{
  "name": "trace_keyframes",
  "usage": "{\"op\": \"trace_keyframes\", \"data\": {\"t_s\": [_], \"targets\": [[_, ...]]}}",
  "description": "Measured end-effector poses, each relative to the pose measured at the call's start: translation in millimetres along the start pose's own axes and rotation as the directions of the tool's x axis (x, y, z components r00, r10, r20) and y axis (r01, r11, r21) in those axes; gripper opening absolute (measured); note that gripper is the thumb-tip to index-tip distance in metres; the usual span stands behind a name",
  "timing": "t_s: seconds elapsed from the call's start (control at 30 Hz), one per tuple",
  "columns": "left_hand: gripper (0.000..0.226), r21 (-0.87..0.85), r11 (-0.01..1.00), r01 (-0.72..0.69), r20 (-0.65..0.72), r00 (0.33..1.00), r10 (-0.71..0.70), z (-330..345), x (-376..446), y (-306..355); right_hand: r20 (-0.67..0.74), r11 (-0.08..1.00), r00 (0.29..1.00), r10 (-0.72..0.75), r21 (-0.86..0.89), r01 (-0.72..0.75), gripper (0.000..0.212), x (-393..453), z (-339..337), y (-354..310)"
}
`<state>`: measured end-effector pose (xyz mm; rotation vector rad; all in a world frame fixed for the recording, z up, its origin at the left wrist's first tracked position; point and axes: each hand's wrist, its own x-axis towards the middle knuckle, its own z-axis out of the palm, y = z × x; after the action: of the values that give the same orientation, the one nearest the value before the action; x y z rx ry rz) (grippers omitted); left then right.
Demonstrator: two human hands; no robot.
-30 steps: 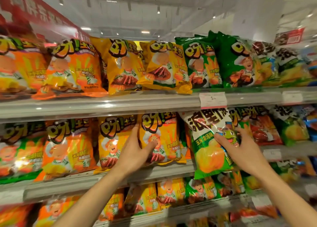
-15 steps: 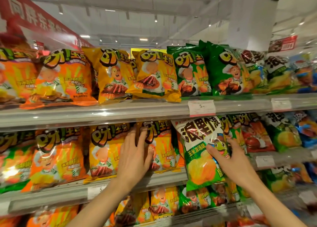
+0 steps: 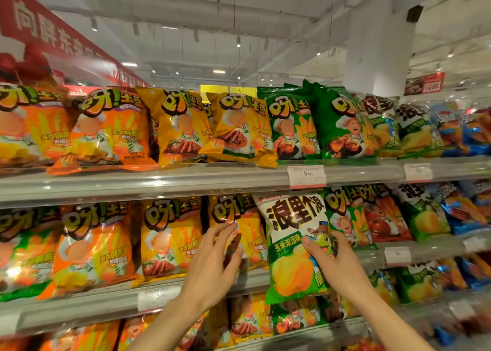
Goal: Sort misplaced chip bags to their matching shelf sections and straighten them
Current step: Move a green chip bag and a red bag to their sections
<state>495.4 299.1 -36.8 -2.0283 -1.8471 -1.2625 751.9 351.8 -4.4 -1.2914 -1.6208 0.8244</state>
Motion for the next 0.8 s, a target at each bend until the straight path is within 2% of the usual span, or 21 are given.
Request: {"op": "trace_keyframes", "data": {"t_s": [0.13,0.27,0.37,0.4,0.5,0.53,0.67,0.8], "targets": [[0.062,-0.236,0.968,0.089,0.133,0.989,-0.059,-3,-17,25,0.052,0.999,0.999,0.011,0.038,-0.013,0.093,-14,18,0],[0.075,-0.396,0.897,0.195,0.179,0.975,-0.132,-1,-23,42,0.124,0.997,0.992,-0.028,0.077,0.019,0.072,-26,26,1],[0.077,-0.408,0.886,0.222,0.171,0.971,-0.164,4,-28,54,0.197,0.993,0.980,-0.030,0.118,0.006,0.057,-29,18,6],[0.076,-0.420,0.877,0.233,0.169,0.970,-0.176,6,-29,59,0.209,0.991,0.977,-0.034,0.133,0.006,0.061,-29,13,9],[0.071,-0.399,0.884,0.244,0.165,0.967,-0.193,18,-29,85,0.228,0.987,0.973,-0.046,0.163,0.008,0.088,-19,-8,25],[0.071,-0.391,0.886,0.250,0.163,0.966,-0.200,25,-28,97,0.240,0.985,0.969,-0.052,0.175,0.009,0.088,-17,-20,30],[0.074,-0.413,0.873,0.259,0.131,0.966,-0.225,64,-23,147,0.288,0.979,0.954,-0.083,0.203,0.024,0.058,0,-76,56],[0.069,-0.450,0.847,0.284,0.135,0.959,-0.250,117,-17,206,0.277,0.975,0.956,-0.095,0.217,0.034,0.062,20,-140,99]]}}
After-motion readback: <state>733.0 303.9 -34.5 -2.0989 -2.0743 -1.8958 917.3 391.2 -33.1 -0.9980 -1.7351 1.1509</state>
